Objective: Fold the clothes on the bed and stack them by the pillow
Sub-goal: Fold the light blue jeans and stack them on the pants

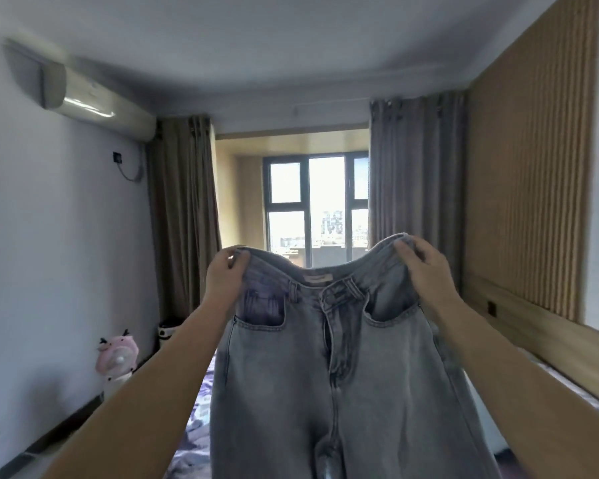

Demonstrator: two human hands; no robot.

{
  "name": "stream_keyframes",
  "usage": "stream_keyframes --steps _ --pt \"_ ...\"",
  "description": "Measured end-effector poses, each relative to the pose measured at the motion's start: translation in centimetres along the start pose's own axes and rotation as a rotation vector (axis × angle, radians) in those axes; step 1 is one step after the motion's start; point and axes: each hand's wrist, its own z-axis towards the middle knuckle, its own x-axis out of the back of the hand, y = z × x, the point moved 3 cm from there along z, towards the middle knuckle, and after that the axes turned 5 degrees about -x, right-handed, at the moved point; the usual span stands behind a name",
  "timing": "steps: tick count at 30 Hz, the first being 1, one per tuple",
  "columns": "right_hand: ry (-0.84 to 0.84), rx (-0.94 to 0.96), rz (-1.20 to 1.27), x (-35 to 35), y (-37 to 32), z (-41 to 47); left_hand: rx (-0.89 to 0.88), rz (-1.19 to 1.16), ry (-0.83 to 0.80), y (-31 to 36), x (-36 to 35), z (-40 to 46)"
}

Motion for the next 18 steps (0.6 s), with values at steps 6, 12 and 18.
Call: stream_keyframes --steps 6,12,18 --pt "-0.136 -0.116 0.411 1.2 -1.6 -0.7 0.12 -0.333 -0.222 2.4 -1.5 0.8" --pt "-0.393 -0.168 0.379 -2.3 -3.0 -1.5 0.017 -0.34 -0.612 6.7 -5.8 -1.9" --pt "-0.456 -0.127 0.405 -6.2 -4.3 -2.9 -0.02 -0.37 -0.692 7.6 -8.9 -3.9"
